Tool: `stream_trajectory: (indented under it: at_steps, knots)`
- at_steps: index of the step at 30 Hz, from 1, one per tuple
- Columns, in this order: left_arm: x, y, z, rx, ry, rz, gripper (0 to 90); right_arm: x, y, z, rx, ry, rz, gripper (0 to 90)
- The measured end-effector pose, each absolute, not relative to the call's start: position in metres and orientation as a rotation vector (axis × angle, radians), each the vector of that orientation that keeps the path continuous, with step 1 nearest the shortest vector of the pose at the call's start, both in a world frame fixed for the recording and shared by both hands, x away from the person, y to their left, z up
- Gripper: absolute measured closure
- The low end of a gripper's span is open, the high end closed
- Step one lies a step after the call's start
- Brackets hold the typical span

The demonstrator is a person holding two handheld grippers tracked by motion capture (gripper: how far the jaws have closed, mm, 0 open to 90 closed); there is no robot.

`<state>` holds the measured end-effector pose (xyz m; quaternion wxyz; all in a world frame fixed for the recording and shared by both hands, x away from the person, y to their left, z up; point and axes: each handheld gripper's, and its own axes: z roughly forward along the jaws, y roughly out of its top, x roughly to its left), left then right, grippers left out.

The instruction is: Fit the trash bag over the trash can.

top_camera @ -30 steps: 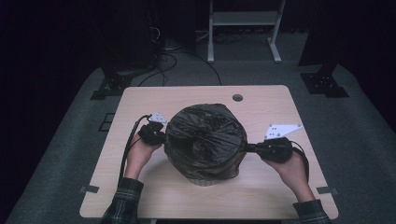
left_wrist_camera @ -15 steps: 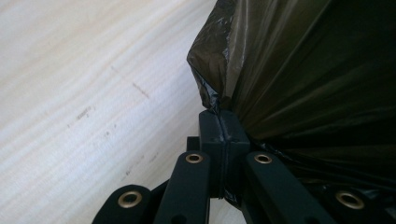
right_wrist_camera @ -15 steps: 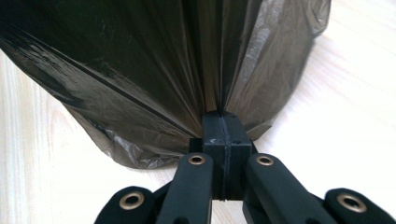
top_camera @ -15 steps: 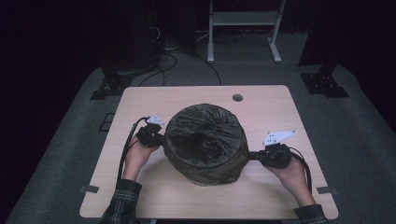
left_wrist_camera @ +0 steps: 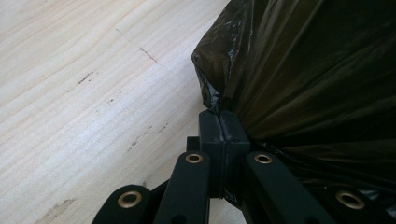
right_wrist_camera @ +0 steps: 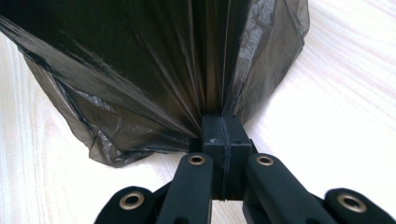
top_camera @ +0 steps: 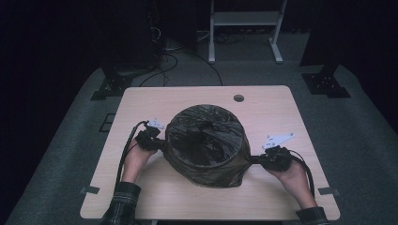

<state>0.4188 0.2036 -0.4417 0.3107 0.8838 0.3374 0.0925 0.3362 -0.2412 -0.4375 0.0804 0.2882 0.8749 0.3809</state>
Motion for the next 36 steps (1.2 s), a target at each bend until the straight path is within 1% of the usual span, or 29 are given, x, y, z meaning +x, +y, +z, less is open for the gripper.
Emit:
stream_trajectory:
  at_steps: [2,3,4,5,6,7,8,10,11,13,14,15,17,19,20,21,22,23,24,25,26,27,32,36]
  knots:
    - [0.419,0.204,-0.441,2.324,0.879,0.255,89.3,0.336,-0.242,-0.438,0.865,2.618,1.126,90.0]
    - [0.418,0.205,-0.439,2.312,0.87,0.251,87.8,0.336,-0.242,-0.438,0.868,2.616,1.132,90.0]
    - [0.418,0.205,-0.439,2.312,0.87,0.251,84.1,0.336,-0.243,-0.437,0.864,2.609,1.137,90.0]
    - [0.417,0.206,-0.436,2.284,0.85,0.265,78.9,0.336,-0.244,-0.436,0.864,2.606,1.154,82.4]
    - [0.416,0.207,-0.433,2.27,0.839,0.269,77.3,0.336,-0.245,-0.435,0.864,2.598,1.163,77.1]
    - [0.414,0.207,-0.429,2.254,0.827,0.268,74.7,0.335,-0.245,-0.433,0.868,2.576,1.17,75.6]
    - [0.413,0.208,-0.426,2.243,0.82,0.276,69.1,0.335,-0.247,-0.431,0.866,2.575,1.189,73.5]
    - [0.411,0.209,-0.421,2.231,0.795,0.3,63.3,0.335,-0.247,-0.427,0.855,2.562,1.212,67.3]
    - [0.41,0.21,-0.418,2.212,0.791,0.306,57.9,0.334,-0.248,-0.424,0.853,2.547,1.221,64.2]
    - [0.407,0.211,-0.412,2.191,0.771,0.314,49.5,0.333,-0.248,-0.419,0.842,2.537,1.248,57.0]
    - [0.407,0.212,-0.41,2.183,0.762,0.315,43.4,0.332,-0.248,-0.417,0.837,2.528,1.263,53.1]
    - [0.405,0.212,-0.407,2.175,0.756,0.314,39.2,0.332,-0.248,-0.416,0.837,2.525,1.278,50.5]
    - [0.402,0.213,-0.401,2.166,0.736,0.333,27.9,0.332,-0.248,-0.411,0.834,2.51,1.314,39.3]
    - [0.398,0.216,-0.396,2.134,0.721,0.334,19.3,0.332,-0.249,-0.408,0.833,2.503,1.368,34.9]
    - [0.398,0.216,-0.396,2.134,0.721,0.334,16.4,0.333,-0.25,-0.406,0.834,2.499,1.399,30.4]
    - [0.395,0.219,-0.392,2.101,0.718,0.347,14.5,0.333,-0.25,-0.404,0.833,2.496,1.417,27.8]
    - [0.394,0.221,-0.39,2.09,0.716,0.346,7.7,0.333,-0.25,-0.403,0.835,2.493,1.427,24.3]
    - [0.393,0.223,-0.389,2.081,0.708,0.341,7.0,0.334,-0.25,-0.402,0.837,2.491,1.436,20.0]
    - [0.391,0.224,-0.387,2.069,0.695,0.342,6.7,0.334,-0.25,-0.402,0.841,2.491,1.445,17.5]
    - [0.391,0.224,-0.387,2.069,0.695,0.342,2.1,0.334,-0.25,-0.402,0.841,2.491,1.445,17.5]
    - [0.389,0.225,-0.386,2.062,0.697,0.345,0.6,0.333,-0.249,-0.4,0.836,2.479,1.456,12.6]
    - [0.385,0.228,-0.383,2.071,0.685,0.354,0.6,0.333,-0.249,-0.399,0.833,2.47,1.456,11.2]
    - [0.371,0.234,-0.383,2.096,0.66,0.379,0.6,0.331,-0.25,-0.394,0.835,2.433,1.483,8.9]
    - [0.357,0.241,-0.385,2.098,0.649,0.387,0.5,0.33,-0.251,-0.386,0.8,2.419,1.526,8.9]
